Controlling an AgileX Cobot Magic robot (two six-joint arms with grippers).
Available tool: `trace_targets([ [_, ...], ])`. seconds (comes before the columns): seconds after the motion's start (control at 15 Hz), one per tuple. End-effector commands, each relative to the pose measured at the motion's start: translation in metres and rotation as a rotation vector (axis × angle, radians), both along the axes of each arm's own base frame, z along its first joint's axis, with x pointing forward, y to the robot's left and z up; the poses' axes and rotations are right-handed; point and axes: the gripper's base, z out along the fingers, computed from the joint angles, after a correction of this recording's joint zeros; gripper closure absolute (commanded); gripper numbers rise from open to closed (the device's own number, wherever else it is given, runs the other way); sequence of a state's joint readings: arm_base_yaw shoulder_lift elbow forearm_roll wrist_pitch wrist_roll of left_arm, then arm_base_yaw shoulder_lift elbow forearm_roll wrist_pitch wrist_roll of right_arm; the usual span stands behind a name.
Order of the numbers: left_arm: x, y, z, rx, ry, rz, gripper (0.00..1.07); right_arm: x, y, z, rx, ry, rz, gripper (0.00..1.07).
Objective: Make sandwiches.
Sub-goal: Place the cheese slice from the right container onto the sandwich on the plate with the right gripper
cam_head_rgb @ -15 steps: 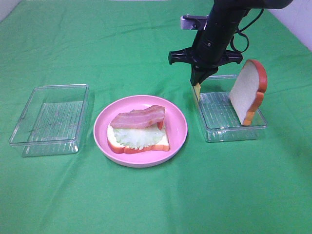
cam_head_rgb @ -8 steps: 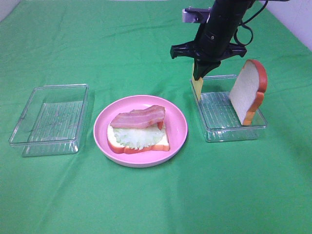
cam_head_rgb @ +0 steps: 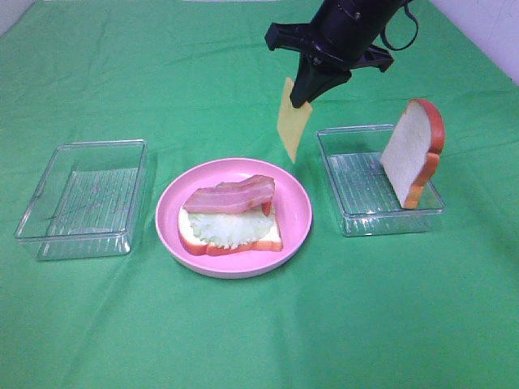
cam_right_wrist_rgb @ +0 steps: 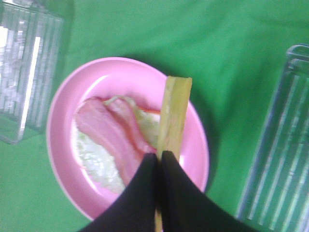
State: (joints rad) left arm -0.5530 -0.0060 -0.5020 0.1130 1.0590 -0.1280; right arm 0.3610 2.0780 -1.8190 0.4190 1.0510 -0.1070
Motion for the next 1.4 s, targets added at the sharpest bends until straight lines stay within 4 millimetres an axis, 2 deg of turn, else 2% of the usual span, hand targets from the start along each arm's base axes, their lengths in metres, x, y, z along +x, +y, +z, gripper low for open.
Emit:
trace_targets([
  [0.07, -0.001, 0.000, 0.000, -0.008, -0.012, -0.007, 0.44, -0.008, 0.011, 0.006, 0.141, 0.041, 0.050, 1.07],
  [0.27, -0.001, 0.000, 0.000, -0.008, -0.012, -0.007, 0.44, -0.020, 0.025, -0.001, 0.260, 0.123, 0.088, 1.07],
  [0.4, -0.001, 0.000, 0.000, -0.008, -0.012, -0.007, 0.44, -0.034, 0.045, -0.014, 0.328, 0.163, 0.139, 1.07],
  [0.6, -0.001, 0.000, 0.000, -0.008, -0.012, -0.007, 0.44, -0.045, 0.062, -0.037, 0.348, 0.172, 0.092, 1.07],
  [0.8, -0.001, 0.000, 0.000, -0.008, -0.012, -0.007, 0.44, -0.046, 0.060, -0.063, 0.315, 0.211, 0.051, 1.07],
  [1.2, -0.001, 0.000, 0.000, -0.008, -0.012, -0.007, 0.44, -0.042, 0.052, -0.094, 0.165, 0.242, 0.005, 1.07],
  [1.33, -0.001, 0.000, 0.000, -0.008, -0.012, -0.007, 0.44, -0.040, 0.047, -0.098, 0.101, 0.218, -0.011, 0.96],
  [1.4, -0.001, 0.000, 0.000, -0.008, -0.012, -0.007, 0.44, -0.040, 0.046, -0.099, 0.093, 0.218, -0.015, 0.94],
])
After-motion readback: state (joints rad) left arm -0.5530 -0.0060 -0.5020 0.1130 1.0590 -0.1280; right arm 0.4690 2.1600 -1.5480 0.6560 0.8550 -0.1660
